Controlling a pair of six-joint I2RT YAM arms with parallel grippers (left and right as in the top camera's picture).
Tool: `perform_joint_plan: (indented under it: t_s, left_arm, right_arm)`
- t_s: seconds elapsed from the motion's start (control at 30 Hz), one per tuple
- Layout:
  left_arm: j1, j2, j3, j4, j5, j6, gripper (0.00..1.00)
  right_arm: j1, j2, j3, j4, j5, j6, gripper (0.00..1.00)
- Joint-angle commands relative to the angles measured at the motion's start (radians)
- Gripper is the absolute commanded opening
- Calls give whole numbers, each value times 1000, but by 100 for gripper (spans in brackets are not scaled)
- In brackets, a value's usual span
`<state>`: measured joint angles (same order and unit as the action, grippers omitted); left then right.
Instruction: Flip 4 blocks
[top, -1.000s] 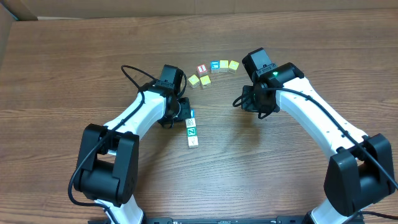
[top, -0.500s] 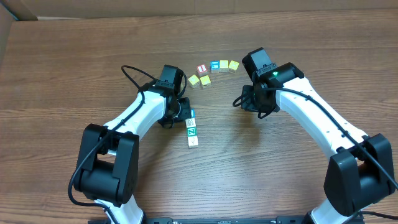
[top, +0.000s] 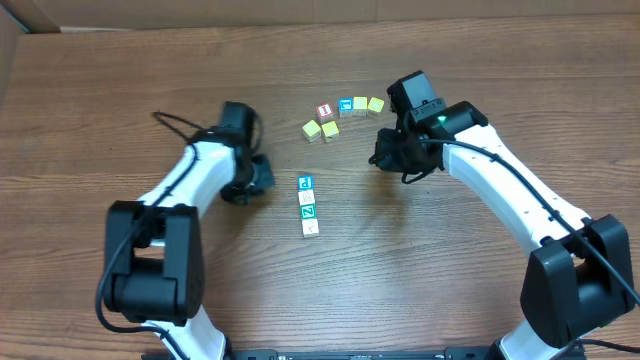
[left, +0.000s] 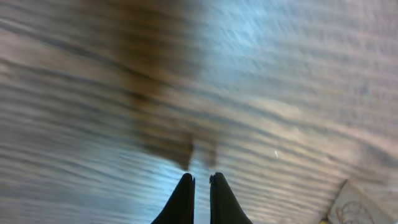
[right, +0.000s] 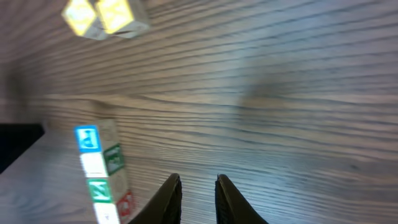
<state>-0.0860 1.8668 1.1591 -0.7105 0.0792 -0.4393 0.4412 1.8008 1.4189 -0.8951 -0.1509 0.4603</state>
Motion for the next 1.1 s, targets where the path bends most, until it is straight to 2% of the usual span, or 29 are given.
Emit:
perform_joint_plan:
  t_s: [0.0, 0.17, 0.37, 0.47, 0.57, 0.67, 0.8, 1.07]
  left_arm:
    - [45, 11, 24, 32, 177, -2, 4]
    - [24, 11, 51, 60, 203, -3, 4]
    - [-50, 25, 268, -74, 139, -10, 4]
    - [-92, 39, 332, -76, 120, -11, 4]
    - [-133, 58, 332, -38, 88, -32, 4]
    - [-164, 94, 332, -28, 44, -59, 4]
    - [-177, 157, 332, -21, 91, -63, 4]
    - [-168, 220, 332, -32, 129, -53, 4]
  right_arm:
    - [33, -3, -5, 25, -48, 11, 20]
    - [78, -3, -6, 49, 29, 53, 18]
    - [90, -3, -6, 42, 95, 94, 18]
    - [85, -3, -6, 19, 95, 94, 18]
    - [85, -3, -6, -12, 75, 94, 5]
    - [100, -3, -6, -90, -10, 93, 4]
    - [164, -3, -6, -193, -34, 89, 4]
    - [370, -3, -14, -206, 63, 113, 4]
